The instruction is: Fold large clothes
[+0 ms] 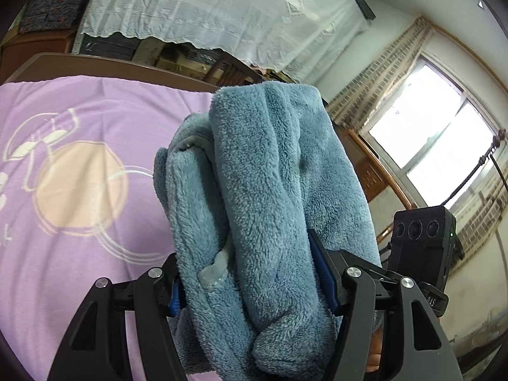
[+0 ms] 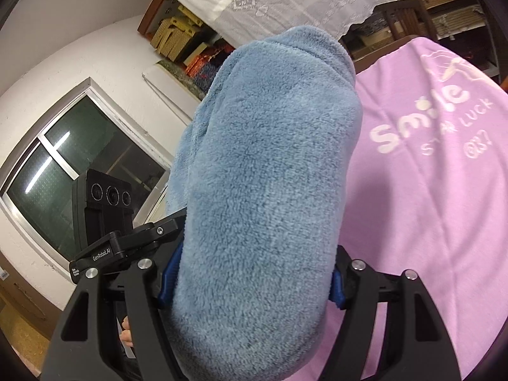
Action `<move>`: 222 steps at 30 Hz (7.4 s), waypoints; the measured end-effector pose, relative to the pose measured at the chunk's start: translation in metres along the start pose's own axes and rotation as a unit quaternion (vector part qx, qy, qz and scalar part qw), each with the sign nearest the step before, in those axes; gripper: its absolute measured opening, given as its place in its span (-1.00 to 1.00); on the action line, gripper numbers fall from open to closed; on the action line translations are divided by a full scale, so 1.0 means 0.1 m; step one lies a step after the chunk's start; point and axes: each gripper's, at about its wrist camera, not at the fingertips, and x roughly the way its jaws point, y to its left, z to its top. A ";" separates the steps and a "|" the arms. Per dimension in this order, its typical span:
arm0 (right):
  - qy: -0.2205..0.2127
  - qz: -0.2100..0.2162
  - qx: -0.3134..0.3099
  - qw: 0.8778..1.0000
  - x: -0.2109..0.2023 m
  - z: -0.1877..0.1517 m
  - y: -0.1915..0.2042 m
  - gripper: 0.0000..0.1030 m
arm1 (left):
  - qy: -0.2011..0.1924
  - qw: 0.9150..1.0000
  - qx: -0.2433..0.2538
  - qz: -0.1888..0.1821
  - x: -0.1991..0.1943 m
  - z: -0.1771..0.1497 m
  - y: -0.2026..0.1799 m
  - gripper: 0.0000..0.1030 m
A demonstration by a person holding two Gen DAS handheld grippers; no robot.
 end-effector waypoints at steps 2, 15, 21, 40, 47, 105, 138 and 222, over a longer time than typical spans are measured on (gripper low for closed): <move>-0.002 -0.002 0.007 1.000 -0.08 -0.05 -0.09 0.33 | 0.007 1.000 0.003 0.002 0.10 -0.02 -0.02 0.26; 0.047 -0.042 0.066 0.996 0.12 -0.19 -0.83 0.34 | 0.076 0.996 -0.041 0.030 0.96 -0.18 0.31 0.27; 0.056 -0.038 0.066 0.995 0.18 -0.22 -0.97 0.40 | 0.068 0.996 -0.002 0.062 1.05 -0.20 0.26 0.32; 0.031 -0.098 0.047 0.994 0.17 -0.36 -0.97 0.77 | 0.037 0.988 0.053 0.139 0.99 -0.33 -0.01 0.58; -0.004 -0.160 -0.006 0.987 -0.08 -0.39 -0.69 0.77 | 0.003 0.981 0.077 0.180 0.74 -0.43 -0.17 0.56; 0.001 -0.239 -0.053 0.970 -0.72 -1.11 0.31 0.91 | -0.065 0.942 0.128 0.302 -0.26 -1.11 -0.81 0.93; -0.014 -0.245 -0.115 0.963 -0.96 -1.28 0.61 0.91 | -0.069 0.934 0.163 0.309 -0.31 -1.27 -1.08 0.93; 0.005 -0.228 -0.099 0.969 -0.86 -1.29 0.53 0.91 | -0.044 0.939 0.140 0.312 -0.18 -1.27 -0.99 0.93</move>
